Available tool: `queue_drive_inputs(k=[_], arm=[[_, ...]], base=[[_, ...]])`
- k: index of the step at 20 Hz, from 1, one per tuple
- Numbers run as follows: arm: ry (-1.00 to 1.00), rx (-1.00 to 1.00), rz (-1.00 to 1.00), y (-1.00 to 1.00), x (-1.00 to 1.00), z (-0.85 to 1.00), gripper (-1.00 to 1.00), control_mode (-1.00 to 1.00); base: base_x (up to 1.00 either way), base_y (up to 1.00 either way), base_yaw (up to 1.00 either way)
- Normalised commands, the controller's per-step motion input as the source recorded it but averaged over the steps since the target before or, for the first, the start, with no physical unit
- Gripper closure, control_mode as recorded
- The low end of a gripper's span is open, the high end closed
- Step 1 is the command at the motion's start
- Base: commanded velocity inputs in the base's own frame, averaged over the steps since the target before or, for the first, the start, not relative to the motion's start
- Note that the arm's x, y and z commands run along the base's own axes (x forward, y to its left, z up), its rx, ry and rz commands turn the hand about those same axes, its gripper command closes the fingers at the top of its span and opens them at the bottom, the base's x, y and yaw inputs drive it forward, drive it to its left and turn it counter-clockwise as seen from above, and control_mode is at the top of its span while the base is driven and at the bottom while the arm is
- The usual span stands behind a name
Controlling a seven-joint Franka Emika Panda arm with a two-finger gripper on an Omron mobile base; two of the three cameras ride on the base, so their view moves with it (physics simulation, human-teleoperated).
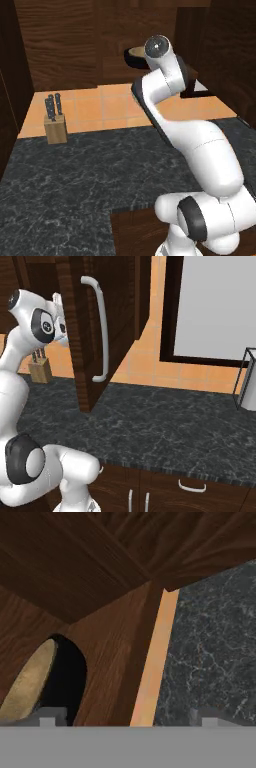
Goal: Pick up the bowls on the counter and stack them on top of one another in the open cabinet. Place the smaller bowl on top of the larger bowl.
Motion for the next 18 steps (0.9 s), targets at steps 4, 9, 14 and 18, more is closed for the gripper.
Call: queue_drive_inputs(k=[4,9,14,18], arm=[[0.00,-0.28,0.00,0.00,-1.00,-1.00,-1.00,-1.00],[-0.01,-0.10,-0.02,-0.30,-1.00,-0.78,-1.00,-1.00],[-0.17,-0.02,0.00,-0.04,-0.27,0.08,-1.00,-1.00],[-0.26,-0.01,0.04,0.08,-0.47,0.02,-1.00,-1.00]], base=[[0.00,0.00,0.00],[0.00,0.00,0.00],[0.00,0.00,0.00],[0.00,0.00,0.00]])
